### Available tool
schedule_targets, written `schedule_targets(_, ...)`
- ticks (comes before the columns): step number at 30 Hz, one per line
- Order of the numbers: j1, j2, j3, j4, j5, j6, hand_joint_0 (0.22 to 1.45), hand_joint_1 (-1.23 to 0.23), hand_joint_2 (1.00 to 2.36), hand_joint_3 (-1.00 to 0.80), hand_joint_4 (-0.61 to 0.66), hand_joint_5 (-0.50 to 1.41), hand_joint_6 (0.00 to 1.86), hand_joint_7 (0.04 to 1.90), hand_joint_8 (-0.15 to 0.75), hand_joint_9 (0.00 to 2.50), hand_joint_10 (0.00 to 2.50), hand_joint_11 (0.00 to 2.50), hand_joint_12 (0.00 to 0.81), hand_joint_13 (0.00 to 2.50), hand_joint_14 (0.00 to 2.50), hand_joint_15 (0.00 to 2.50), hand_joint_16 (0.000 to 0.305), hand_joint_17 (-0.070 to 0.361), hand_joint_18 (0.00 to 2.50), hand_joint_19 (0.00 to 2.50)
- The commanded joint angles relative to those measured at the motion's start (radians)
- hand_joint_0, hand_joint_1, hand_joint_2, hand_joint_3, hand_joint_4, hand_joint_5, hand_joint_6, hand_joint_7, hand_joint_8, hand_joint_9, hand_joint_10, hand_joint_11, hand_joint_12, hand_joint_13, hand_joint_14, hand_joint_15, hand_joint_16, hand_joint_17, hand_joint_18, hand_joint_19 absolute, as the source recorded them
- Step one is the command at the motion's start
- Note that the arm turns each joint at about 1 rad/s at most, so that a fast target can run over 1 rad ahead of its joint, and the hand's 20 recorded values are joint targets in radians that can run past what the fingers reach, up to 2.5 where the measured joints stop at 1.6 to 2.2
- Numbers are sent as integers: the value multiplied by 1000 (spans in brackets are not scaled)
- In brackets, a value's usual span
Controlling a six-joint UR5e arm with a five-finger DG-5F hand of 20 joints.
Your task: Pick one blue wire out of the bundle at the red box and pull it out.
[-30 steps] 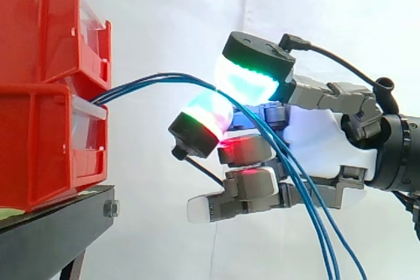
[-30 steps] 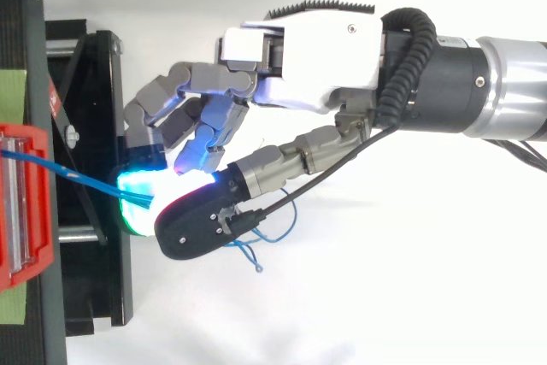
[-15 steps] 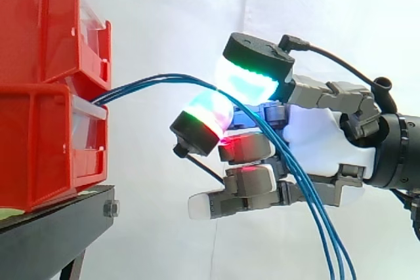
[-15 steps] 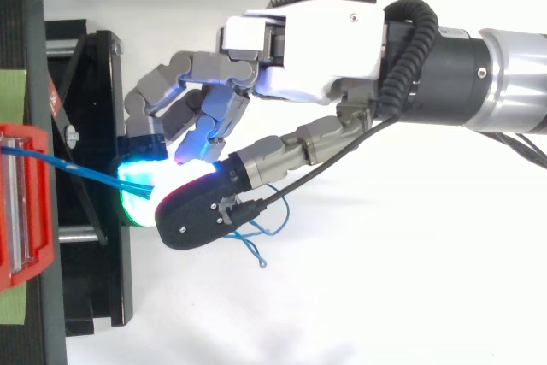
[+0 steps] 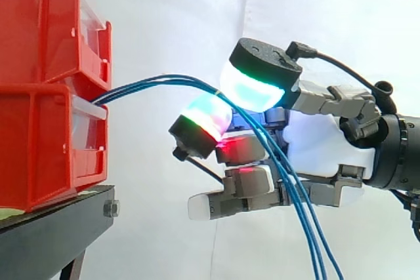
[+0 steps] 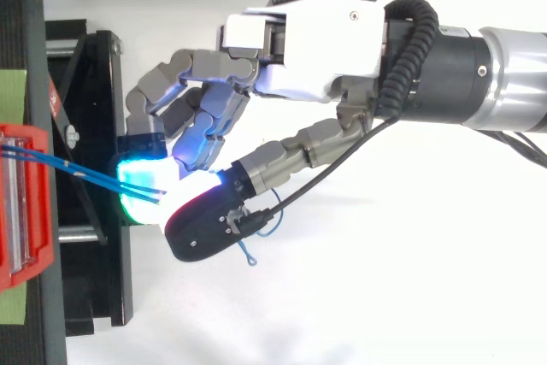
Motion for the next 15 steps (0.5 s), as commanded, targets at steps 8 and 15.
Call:
schedule_targets(8, 0, 0, 0, 2, 0, 0, 623, -767, 1023, -120, 302, -178, 798, 1052, 274, 978, 19, 1236, 340, 1039, 29, 1123, 61, 137, 417, 420)
schedule_targets(15, -2, 1, 0, 0, -2, 0, 621, -645, 1016, -89, 371, -128, 662, 1190, 293, 1034, 22, 1201, 370, 1068, 26, 1097, 66, 149, 421, 429)
